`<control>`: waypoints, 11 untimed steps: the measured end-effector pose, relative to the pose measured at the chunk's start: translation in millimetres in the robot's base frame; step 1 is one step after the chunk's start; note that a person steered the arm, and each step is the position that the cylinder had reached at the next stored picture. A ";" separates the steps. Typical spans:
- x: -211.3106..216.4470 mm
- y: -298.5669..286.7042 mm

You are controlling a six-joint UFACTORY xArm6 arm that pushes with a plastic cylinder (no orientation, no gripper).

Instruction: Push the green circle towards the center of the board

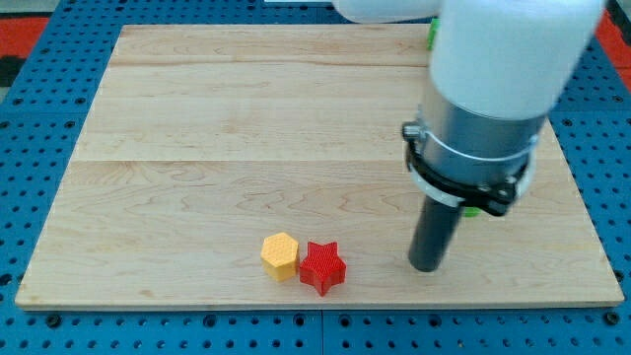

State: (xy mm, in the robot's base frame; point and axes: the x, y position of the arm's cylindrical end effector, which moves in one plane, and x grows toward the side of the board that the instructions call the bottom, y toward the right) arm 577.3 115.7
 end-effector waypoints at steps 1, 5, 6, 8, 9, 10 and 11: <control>0.1 62.6; -60.5 75.7; -75.5 54.6; -99.7 44.5; -122.3 15.0; -141.8 -31.2; -140.1 -83.5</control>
